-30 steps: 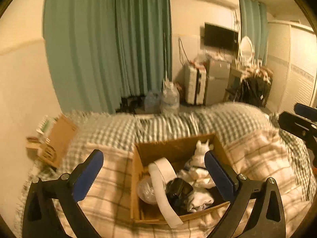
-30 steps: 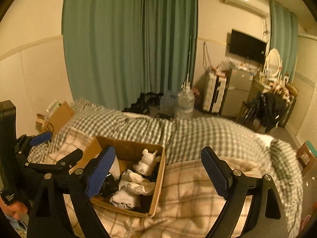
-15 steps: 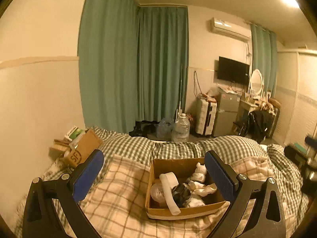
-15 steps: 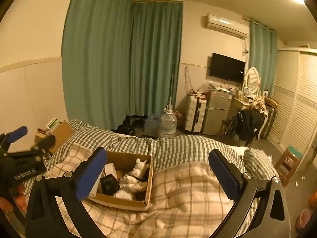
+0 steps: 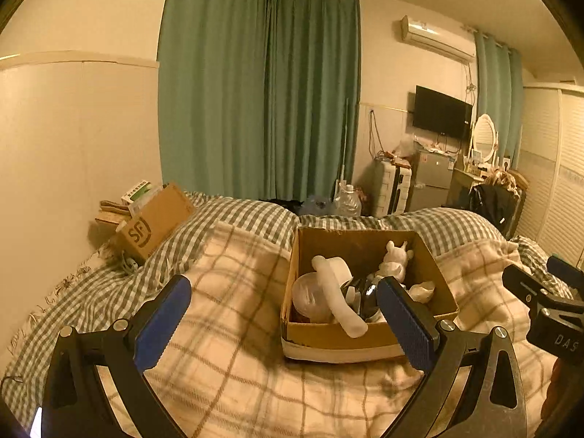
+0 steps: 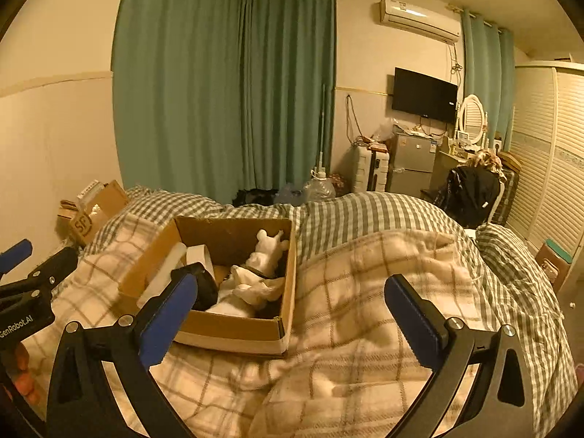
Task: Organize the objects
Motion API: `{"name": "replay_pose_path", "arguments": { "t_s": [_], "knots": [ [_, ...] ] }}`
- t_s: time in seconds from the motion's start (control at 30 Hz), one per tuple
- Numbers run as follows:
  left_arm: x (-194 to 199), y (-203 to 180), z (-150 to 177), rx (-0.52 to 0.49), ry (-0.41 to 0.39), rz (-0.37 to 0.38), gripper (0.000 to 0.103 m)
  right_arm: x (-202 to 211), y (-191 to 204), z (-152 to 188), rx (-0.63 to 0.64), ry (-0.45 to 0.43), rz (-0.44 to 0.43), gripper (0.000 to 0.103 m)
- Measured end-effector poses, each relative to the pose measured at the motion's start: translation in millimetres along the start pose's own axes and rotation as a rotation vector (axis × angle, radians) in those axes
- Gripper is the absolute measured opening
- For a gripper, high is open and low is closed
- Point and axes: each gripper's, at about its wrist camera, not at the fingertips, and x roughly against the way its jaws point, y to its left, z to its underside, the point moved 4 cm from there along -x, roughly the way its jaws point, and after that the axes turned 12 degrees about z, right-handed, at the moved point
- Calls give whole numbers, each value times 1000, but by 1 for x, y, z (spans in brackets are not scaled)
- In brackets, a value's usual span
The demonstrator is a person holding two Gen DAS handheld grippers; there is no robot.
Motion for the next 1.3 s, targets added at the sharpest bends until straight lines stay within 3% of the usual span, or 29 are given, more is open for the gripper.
{"name": "replay_pose_path", "arguments": {
  "t_s": [1.3],
  "knots": [
    [-3, -4, 6, -12, 38, -10, 103, -4, 6, 4, 17, 17, 26, 103]
  ]
}}
